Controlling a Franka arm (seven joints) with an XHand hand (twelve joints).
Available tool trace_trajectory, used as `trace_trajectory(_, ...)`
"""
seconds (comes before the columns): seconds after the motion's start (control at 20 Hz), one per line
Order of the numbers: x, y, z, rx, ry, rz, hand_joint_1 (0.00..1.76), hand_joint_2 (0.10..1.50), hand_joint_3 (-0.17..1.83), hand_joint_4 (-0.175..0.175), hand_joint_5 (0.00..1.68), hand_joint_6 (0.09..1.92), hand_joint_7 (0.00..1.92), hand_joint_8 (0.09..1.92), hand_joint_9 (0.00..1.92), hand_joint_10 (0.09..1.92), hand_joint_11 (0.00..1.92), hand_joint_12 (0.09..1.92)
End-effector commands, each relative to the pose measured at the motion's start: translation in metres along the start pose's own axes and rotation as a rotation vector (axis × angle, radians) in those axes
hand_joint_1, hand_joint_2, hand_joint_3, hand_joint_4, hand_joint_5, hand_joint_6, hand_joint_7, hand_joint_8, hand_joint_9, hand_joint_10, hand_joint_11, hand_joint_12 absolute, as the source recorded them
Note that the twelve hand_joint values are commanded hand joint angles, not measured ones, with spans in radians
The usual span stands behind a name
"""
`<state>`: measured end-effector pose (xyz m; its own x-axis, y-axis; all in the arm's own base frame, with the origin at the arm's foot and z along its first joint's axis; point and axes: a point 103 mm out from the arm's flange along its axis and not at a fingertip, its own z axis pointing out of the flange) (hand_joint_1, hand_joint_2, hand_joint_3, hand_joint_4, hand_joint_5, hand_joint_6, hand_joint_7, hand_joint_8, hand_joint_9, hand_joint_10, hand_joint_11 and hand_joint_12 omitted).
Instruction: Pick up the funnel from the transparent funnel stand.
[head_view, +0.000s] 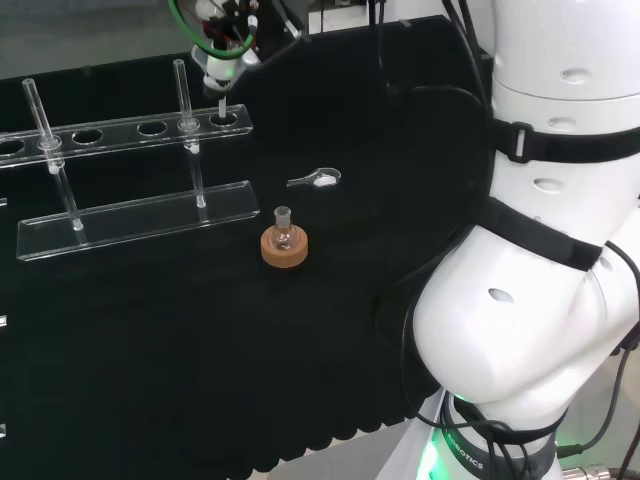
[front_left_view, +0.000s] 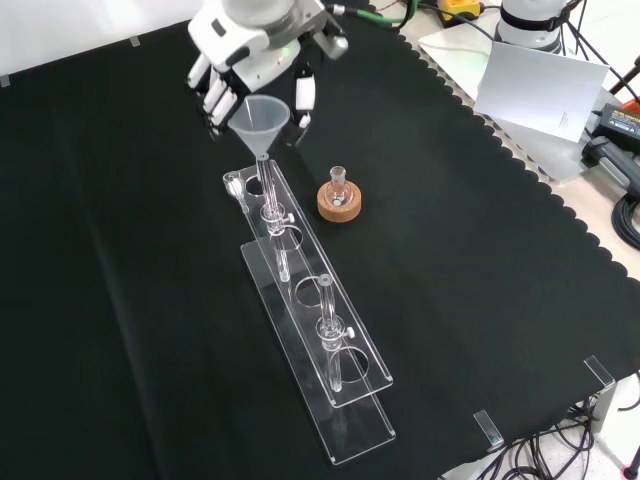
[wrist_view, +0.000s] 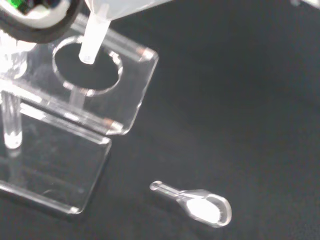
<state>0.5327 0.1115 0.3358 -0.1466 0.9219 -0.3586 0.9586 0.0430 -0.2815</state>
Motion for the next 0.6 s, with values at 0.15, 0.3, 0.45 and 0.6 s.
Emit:
trace_trajectory(0.15,0.0,-0.044,-0.029,-0.017,-0.083,0.062,0.88,0.68,0.54,0.004,0.79,0.82,0.86,0.93,1.12,0.71,0.57,1.27)
trace_trajectory(0.3,-0.002,-0.06,-0.031,-0.019,-0.09,0.08,0.88,0.68,0.54,0.005,0.79,0.82,0.86,0.93,1.11,0.72,0.57,1.27)
trace_trajectory(0.45,-0.003,-0.073,-0.029,-0.015,-0.09,0.101,0.87,0.68,0.54,0.005,0.79,0.83,0.86,0.93,1.11,0.72,0.57,1.27)
trace_trajectory(0.6,-0.005,-0.086,-0.025,0.0,-0.098,0.123,0.87,0.68,0.55,0.005,0.79,0.83,0.86,0.93,1.11,0.72,0.57,1.27)
